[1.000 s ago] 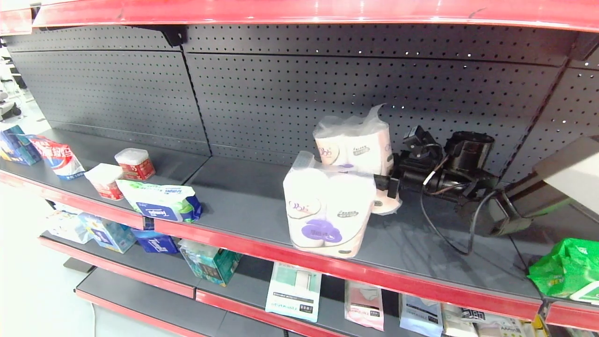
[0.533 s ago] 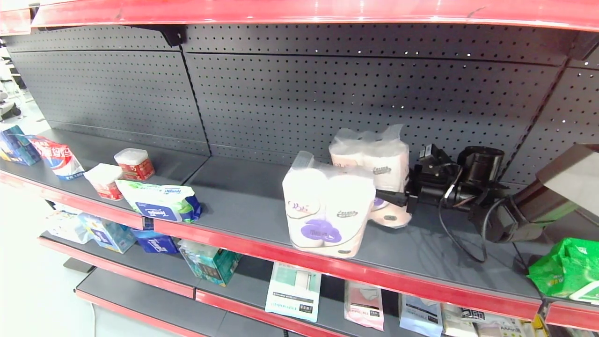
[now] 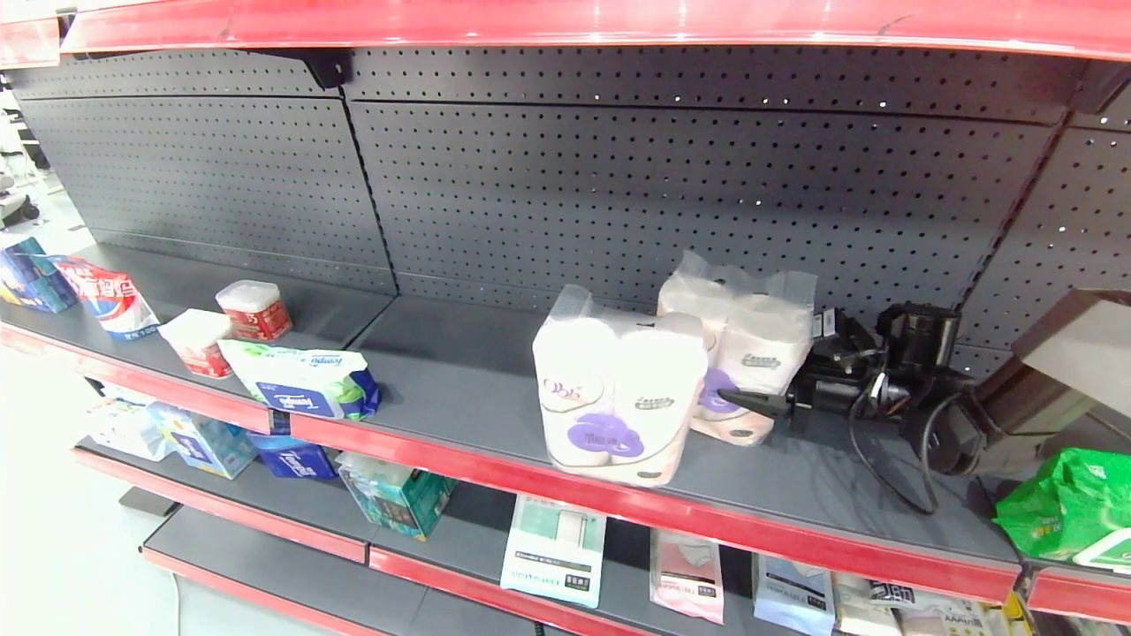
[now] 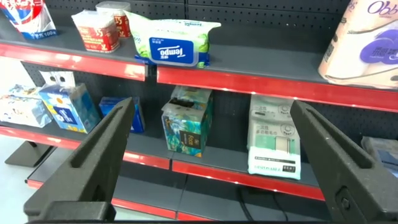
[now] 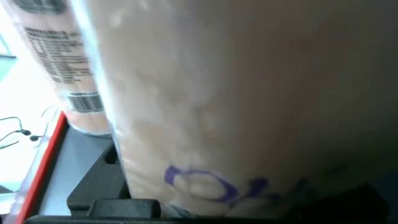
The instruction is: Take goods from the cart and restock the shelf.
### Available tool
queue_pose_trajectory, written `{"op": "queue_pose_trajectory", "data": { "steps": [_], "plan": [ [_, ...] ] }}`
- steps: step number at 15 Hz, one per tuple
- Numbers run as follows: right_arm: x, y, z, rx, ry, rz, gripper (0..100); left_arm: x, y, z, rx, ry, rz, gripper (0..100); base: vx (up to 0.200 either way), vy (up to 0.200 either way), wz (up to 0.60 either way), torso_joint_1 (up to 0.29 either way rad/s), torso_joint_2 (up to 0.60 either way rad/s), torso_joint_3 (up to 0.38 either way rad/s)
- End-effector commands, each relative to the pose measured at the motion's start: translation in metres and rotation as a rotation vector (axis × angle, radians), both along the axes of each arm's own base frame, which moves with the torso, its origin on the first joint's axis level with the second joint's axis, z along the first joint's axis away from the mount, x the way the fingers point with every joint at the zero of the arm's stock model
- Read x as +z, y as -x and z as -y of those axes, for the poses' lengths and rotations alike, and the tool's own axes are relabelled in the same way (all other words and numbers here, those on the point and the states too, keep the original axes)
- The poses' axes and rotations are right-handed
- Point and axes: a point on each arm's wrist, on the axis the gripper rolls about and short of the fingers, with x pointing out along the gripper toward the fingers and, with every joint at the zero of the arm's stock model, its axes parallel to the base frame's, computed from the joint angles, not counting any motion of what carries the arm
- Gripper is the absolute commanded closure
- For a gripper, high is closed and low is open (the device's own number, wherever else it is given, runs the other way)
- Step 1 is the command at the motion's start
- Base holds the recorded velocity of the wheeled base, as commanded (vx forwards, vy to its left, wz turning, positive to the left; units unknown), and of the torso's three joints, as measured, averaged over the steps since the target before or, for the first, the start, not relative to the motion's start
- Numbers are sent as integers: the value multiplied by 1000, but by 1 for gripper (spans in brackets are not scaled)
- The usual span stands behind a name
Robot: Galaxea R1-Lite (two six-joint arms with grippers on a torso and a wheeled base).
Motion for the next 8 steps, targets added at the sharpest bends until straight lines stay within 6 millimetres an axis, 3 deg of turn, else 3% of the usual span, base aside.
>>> {"op": "queue_pose_trajectory", "data": {
  "steps": [1, 8],
  "plan": [
    [-5, -10, -8, -21, 10, 5, 100, 0, 0, 0, 0, 0, 0, 0, 0, 0, 0, 0, 0, 0],
    [0, -26, -44, 53, -3, 45, 100, 0, 0, 0, 0, 0, 0, 0, 0, 0, 0, 0, 0, 0]
  ]
}}
